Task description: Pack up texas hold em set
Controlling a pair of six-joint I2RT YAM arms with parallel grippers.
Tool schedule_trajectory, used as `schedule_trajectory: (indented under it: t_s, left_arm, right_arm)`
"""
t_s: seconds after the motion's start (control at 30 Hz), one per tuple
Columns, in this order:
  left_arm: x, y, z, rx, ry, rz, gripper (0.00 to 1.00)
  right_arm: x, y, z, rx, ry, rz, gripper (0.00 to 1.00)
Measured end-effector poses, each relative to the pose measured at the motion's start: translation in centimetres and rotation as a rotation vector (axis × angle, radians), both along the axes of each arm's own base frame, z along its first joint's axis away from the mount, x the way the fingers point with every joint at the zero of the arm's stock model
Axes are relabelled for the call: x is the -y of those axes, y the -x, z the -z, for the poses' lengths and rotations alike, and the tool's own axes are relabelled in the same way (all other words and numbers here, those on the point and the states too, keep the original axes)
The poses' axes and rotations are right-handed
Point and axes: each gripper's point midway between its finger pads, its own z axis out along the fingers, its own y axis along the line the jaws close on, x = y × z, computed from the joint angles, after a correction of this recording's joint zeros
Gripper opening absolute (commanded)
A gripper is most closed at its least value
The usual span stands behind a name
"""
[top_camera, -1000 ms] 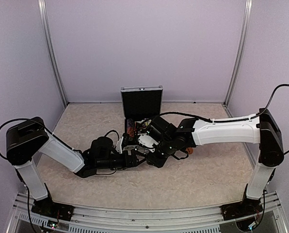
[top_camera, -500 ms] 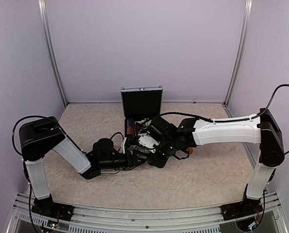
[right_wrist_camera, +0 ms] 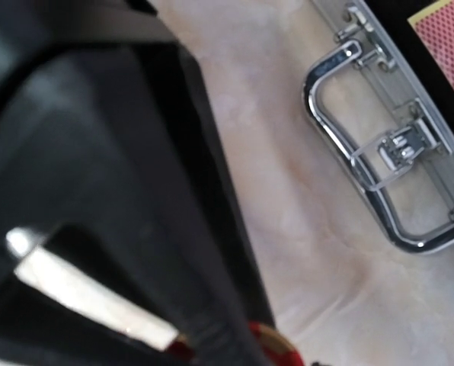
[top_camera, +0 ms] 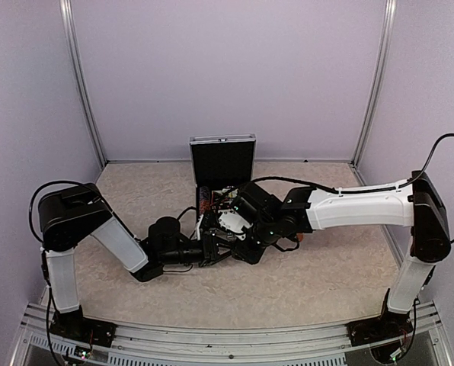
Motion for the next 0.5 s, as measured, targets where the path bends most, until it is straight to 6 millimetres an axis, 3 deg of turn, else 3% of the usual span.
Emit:
schedule_trajectory:
  t_s: [0.07, 0.17, 0.2, 0.33, 0.37, 0.5]
  left_arm:
    - [0.1, 0.1, -0.1, -0.005, 0.005, 0.003, 0.02]
    - [0.2, 0.2, 0.0, -0.007, 0.006, 0.009, 0.0]
    - [0.3, 0.2, -0.1, -0.007, 0.007, 0.009, 0.0]
    - [1.0, -0.2, -0.5, 0.02, 0.0, 0.02, 0.0]
    - [1.3, -0.4, -0.6, 0.034, -0.01, 0.024, 0.0]
    - [2.9, -1.7, -1.0, 0.135, -0.089, 0.049, 0.0]
  right_arm:
    - [0.0, 0.0, 0.0, 0.002, -0.002, 0.0, 0.44]
    - [0.0, 0.0, -0.1, 0.004, -0.004, 0.0, 0.49]
    - [0.1, 0.0, -0.1, 0.005, -0.004, 0.001, 0.54]
    - [0.2, -0.1, -0.9, 0.025, -0.021, 0.006, 0.94]
    - [0.3, -0.1, -1.1, 0.026, -0.025, 0.013, 0.99]
    - [1.5, -0.4, -3.2, 0.082, -0.049, 0.045, 1.0]
